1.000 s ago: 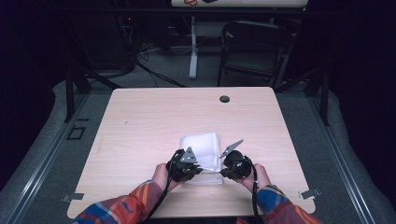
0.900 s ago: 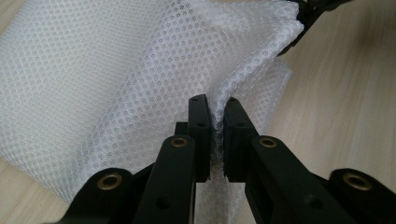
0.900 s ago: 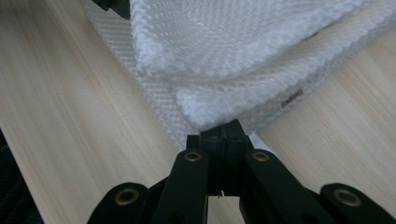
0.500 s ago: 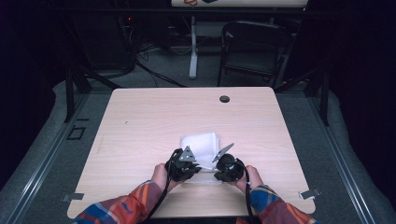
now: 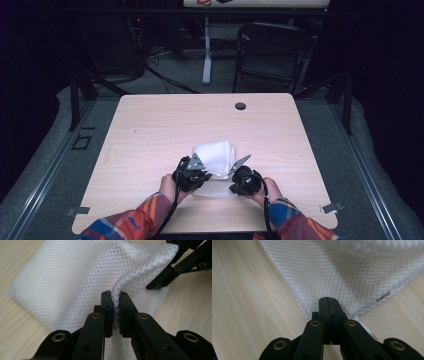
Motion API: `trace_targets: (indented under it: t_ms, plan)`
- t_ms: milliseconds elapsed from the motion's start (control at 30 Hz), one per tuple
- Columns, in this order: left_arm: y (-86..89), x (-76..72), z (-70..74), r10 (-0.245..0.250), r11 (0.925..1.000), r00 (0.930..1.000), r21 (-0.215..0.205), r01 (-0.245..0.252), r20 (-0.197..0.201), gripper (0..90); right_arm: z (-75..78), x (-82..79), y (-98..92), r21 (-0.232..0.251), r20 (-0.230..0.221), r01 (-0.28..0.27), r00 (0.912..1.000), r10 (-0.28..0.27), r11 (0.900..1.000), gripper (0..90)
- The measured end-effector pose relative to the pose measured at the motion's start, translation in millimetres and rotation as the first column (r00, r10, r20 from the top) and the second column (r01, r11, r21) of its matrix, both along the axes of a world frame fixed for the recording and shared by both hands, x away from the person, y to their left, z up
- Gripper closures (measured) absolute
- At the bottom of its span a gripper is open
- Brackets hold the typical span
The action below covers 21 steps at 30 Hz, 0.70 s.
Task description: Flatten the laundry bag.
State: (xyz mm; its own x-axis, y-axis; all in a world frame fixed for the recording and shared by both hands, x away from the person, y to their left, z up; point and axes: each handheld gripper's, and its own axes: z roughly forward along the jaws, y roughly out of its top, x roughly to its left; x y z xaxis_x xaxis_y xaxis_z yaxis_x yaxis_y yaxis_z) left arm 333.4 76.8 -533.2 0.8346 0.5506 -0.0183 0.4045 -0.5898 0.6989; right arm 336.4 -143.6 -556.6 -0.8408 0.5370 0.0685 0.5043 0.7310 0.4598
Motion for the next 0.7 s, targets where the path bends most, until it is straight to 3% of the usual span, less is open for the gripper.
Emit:
trace_targets:
  t_ms: [700]
  plan:
    - [23.5,-1.6,11.5,0.071,0.9954,0.9974,-0.065,-0.07,0.015,84.1,0.1,-0.6,0.8,-0.004,0.002,-0.001,1.0,0.001,1.0,90.0]
